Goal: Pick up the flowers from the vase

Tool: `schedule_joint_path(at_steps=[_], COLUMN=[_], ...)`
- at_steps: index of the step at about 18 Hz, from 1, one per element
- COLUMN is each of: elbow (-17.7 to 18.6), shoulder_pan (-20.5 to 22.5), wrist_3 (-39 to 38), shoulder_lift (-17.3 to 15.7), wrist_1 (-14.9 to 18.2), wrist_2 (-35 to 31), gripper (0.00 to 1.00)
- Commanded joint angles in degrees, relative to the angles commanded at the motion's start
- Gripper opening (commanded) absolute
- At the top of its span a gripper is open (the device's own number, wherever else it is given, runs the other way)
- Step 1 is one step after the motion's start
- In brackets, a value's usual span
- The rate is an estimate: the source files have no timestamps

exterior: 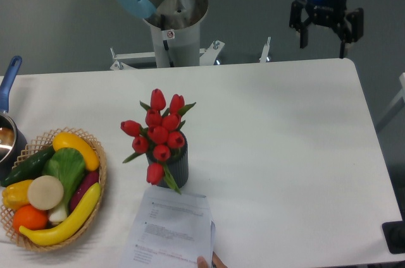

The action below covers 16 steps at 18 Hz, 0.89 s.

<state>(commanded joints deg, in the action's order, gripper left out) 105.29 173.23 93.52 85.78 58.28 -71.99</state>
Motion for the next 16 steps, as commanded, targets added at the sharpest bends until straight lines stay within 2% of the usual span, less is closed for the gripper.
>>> schedule_joint_path(at_steps=[5,9,10,13,16], elbow=[0.6,1.1,1.2,3.3,3.3], shoulder_pan=[0.3,-0.4,-0.5,-3.7,-6.7], wrist_3=[-0.4,-5.8,-7.7,-10.5,-16.0], shoulder_lift=[0.0,0.9,1.9,1.9,0.4], wrist_1=[-0.3,-0.4,-0.4,-0.4,-0.4], wrist_2=[3.8,8.5,9.1,9.6,11.1], gripper=[1.0,1.0,1.0,1.0,1.0])
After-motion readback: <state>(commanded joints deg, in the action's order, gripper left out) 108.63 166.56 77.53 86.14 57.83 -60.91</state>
